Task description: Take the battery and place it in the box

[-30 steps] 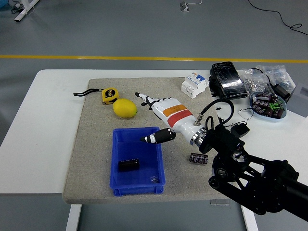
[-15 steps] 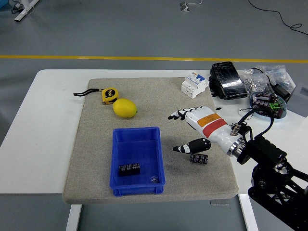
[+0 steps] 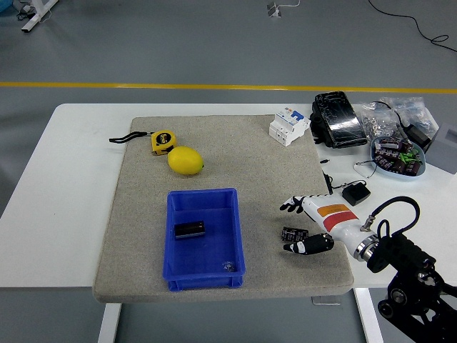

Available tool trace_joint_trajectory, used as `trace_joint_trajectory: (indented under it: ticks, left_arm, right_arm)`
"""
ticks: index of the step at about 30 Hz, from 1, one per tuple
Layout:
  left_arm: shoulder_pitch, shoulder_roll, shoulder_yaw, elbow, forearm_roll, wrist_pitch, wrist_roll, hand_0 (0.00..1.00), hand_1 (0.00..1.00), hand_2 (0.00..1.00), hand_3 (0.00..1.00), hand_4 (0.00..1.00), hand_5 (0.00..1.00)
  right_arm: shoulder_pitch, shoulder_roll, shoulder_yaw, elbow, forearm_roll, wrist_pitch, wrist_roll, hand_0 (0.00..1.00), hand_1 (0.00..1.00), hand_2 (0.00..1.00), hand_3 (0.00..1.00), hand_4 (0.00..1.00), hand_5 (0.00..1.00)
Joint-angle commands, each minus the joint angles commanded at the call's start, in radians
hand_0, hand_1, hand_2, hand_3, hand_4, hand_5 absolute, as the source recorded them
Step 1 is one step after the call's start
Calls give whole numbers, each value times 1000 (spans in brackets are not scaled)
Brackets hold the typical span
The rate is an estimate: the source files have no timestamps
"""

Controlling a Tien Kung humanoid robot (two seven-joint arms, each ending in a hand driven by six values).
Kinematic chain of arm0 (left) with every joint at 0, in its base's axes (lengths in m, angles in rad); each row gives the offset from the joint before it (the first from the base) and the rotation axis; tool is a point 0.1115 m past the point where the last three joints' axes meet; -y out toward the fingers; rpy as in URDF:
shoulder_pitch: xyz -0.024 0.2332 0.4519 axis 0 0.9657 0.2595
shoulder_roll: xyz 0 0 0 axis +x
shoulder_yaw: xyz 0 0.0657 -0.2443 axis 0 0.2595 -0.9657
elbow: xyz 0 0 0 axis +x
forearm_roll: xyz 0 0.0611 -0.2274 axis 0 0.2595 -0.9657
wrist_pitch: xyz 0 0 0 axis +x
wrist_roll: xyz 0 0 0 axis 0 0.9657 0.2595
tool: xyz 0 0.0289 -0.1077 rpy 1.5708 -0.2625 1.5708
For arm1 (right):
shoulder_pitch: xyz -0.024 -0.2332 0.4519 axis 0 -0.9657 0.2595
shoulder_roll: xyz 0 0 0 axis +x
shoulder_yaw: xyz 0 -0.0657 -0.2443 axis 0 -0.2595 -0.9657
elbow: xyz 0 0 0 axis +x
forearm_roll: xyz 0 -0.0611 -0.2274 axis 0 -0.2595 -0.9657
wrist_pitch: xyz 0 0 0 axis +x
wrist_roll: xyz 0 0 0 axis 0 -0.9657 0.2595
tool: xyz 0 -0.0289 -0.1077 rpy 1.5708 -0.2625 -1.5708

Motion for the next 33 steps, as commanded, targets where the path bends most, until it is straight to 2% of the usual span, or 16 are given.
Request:
trace_joint_trajectory:
  ticks: [2, 3, 8, 9, 14, 15, 20, 21, 33]
  left_arm:
    - [-1, -1, 2, 0, -6, 0, -2, 563, 538, 575, 570, 624, 568]
    - [-2, -2, 2, 0, -6, 0, -1, 561, 546, 578, 571, 622, 568]
    - [-3, -4, 4, 0, -10, -1, -2, 561, 546, 578, 571, 622, 568]
    - [-3, -4, 4, 0, -10, -1, -2, 561, 549, 576, 569, 621, 570]
    - [-2, -4, -2, -2, 0, -1, 0, 561, 549, 576, 569, 621, 570]
    - [-2, -4, -3, -3, 3, -1, 1, 561, 551, 579, 571, 619, 575]
    - [-1, -6, -8, -3, 10, -1, 3, 561, 551, 579, 571, 619, 575]
    - [-1, -6, -8, -3, 10, -1, 3, 562, 552, 580, 570, 618, 579]
    - [-2, -10, -8, -1, 4, -1, 2, 562, 555, 580, 570, 616, 583]
  right_arm:
    - [1, 4, -1, -16, 4, -13, 1, 572, 588, 625, 682, 998, 301]
    - [3, 7, -2, -26, 5, -21, 1, 502, 540, 537, 542, 981, 261]
    - [3, 17, -14, -68, 11, -42, 11, 502, 540, 537, 542, 981, 261]
    - [2, 19, -17, -74, 11, -44, 12, 445, 480, 481, 477, 918, 187]
    - [1, 29, -33, -95, 30, -50, 15, 445, 480, 481, 477, 918, 187]
    - [2, 31, -36, -98, 32, -52, 16, 383, 431, 450, 455, 865, 145]
    - [6, 38, -54, -101, 53, -93, 13, 383, 431, 450, 455, 865, 145]
    - [7, 38, -57, -101, 57, -98, 14, 330, 404, 428, 428, 667, 65]
    - [9, 40, -64, -111, 70, -110, 17, 301, 389, 421, 423, 655, 68]
